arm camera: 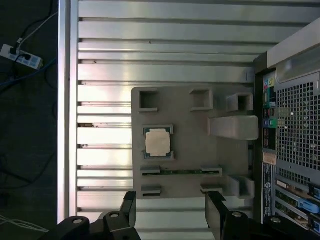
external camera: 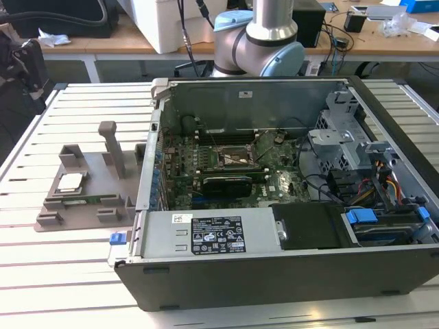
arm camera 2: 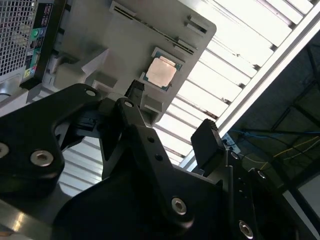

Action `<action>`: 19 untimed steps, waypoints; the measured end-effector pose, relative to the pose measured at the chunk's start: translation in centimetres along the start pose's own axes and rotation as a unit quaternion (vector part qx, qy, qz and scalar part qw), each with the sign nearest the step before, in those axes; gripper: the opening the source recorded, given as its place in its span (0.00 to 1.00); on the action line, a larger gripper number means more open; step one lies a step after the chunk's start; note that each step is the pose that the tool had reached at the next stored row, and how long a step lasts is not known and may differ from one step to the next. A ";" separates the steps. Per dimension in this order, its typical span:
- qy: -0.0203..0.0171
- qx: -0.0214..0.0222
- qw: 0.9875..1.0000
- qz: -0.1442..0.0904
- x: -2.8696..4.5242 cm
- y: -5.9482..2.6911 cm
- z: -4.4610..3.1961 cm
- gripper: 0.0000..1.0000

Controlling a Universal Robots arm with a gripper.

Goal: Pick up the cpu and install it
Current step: 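Pick up the cpu and move it towards the insertion slot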

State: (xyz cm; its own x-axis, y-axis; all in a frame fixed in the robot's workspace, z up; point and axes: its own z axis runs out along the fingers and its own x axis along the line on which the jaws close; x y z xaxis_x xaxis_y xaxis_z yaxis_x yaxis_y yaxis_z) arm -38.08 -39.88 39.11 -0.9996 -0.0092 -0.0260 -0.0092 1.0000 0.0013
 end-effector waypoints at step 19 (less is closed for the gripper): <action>0.000 0.000 1.000 0.000 0.05 0.00 2.16 0.66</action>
State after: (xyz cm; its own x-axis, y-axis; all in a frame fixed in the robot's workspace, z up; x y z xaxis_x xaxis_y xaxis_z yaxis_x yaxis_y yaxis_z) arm -38.08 -39.88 36.95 -0.9996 -0.0091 -0.0261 -0.0092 1.0000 0.0014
